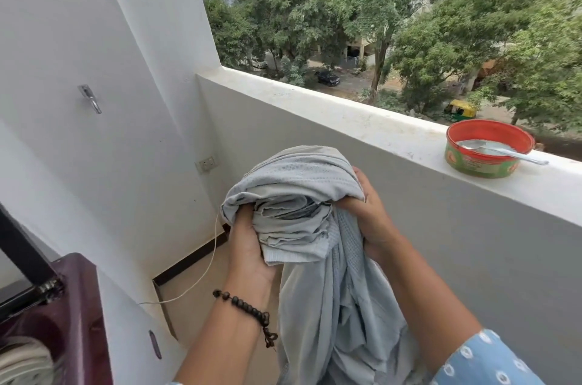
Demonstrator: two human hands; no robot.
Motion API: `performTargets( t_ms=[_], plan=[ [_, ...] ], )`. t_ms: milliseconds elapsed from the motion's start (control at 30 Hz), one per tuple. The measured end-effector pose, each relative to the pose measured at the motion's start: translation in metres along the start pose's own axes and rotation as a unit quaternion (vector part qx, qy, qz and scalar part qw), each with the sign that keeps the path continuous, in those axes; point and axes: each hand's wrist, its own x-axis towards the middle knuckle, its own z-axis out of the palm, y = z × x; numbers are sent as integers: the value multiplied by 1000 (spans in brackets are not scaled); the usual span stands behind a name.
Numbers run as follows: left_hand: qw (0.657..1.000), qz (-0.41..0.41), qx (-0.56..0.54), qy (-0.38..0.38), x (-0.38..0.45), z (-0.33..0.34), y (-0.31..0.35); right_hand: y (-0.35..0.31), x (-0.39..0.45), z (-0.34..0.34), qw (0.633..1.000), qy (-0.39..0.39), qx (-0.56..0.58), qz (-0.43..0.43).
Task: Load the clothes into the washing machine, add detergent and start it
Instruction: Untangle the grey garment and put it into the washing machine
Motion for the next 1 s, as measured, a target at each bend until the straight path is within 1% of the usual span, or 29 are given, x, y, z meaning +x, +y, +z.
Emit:
performTargets(
  t_ms=[133,200,333,367,433,567,633,667,700,733,767,833,867,900,933,967,1000],
  plan=[
    [998,27,-55,18,1,-2,-11,4,-5,15,999,-34,-10,29],
    [997,30,-63,17,2,-4,-11,6,-10,18,995,-76,-27,52],
    [997,0,-77,4,0,-6,-6,14,-20,18,973,-178,-115,88],
    [997,-5,-76,9,0,-8,-6,16,-21,19,969,-185,-132,95],
    [997,-22,-66,26,-2,-9,-8,18,-23,20,969,-167,-151,105],
    [997,-48,8,63,-8,-10,-8,16,-25,12,981,-96,-153,77],
    [992,-46,95,71,-11,-20,-2,7,-24,4,982,-74,-164,63],
    [985,-35,154,71,-11,-30,2,0,-24,-2,979,-77,-177,57],
    [971,-22,230,69,-11,-41,8,-7,-23,-8,974,-89,-199,52],
    [945,-8,320,61,-14,-49,16,-13,-23,-13,966,-105,-231,49],
    [913,4,406,39,-17,-56,24,-19,-23,-17,954,-120,-271,50],
    [839,24,541,-53,-25,-56,41,-27,-22,-19,923,-147,-351,60],
    [795,26,597,-102,-29,-50,47,-31,-22,-16,902,-169,-392,67],
    [741,30,655,-148,-31,-41,48,-33,-21,-10,874,-199,-438,74],
    [676,34,713,-183,-32,-31,46,-36,-19,-3,841,-232,-482,81],
    [612,40,761,-210,-32,-21,42,-38,-17,5,812,-263,-515,86],
    [558,46,795,-233,-31,-11,36,-39,-15,12,791,-287,-533,88]
  ],
)
